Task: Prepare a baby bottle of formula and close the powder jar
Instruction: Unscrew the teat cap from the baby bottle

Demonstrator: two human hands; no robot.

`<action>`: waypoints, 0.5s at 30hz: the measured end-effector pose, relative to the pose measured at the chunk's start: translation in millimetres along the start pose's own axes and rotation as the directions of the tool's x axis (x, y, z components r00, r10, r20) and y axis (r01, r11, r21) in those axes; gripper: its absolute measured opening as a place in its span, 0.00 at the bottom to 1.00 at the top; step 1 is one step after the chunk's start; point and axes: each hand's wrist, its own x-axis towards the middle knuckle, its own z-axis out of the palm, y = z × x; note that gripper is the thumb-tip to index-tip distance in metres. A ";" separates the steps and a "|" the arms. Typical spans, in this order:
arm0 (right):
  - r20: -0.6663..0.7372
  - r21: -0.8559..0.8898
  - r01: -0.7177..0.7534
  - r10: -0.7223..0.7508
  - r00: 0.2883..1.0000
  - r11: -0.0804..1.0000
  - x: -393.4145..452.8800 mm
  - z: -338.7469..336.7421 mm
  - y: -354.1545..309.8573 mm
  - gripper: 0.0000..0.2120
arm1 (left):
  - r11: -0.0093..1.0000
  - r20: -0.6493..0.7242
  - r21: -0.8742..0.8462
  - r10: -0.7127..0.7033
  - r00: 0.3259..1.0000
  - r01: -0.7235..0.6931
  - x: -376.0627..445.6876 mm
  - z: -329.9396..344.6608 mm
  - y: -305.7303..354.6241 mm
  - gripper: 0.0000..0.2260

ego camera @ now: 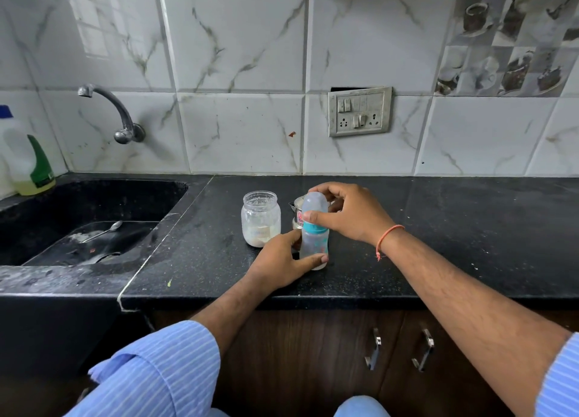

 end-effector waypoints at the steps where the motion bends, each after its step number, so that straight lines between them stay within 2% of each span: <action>1: 0.006 0.029 -0.001 0.001 1.000 1.000 2.2 -2.5 -1.6 0.20 | 1.000 0.004 0.001 -0.005 1.000 0.005 0.5 -0.2 -0.4 0.25; 5: 0.004 0.217 -0.032 0.032 0.999 0.976 9.7 -12.5 -5.0 0.18 | 1.000 0.015 0.013 -0.027 1.000 0.027 1.8 -1.4 -2.5 0.31; 9: -0.019 0.266 -0.068 0.075 0.997 0.962 12.3 -23.0 1.2 0.17 | 0.999 0.017 0.001 -0.039 0.999 0.039 2.4 -1.5 -5.2 0.31; 15: -0.002 0.392 -0.238 0.260 0.966 0.888 12.1 -36.3 36.6 0.14 | 0.999 0.023 -0.007 -0.033 0.999 0.033 2.6 -1.0 -5.7 0.31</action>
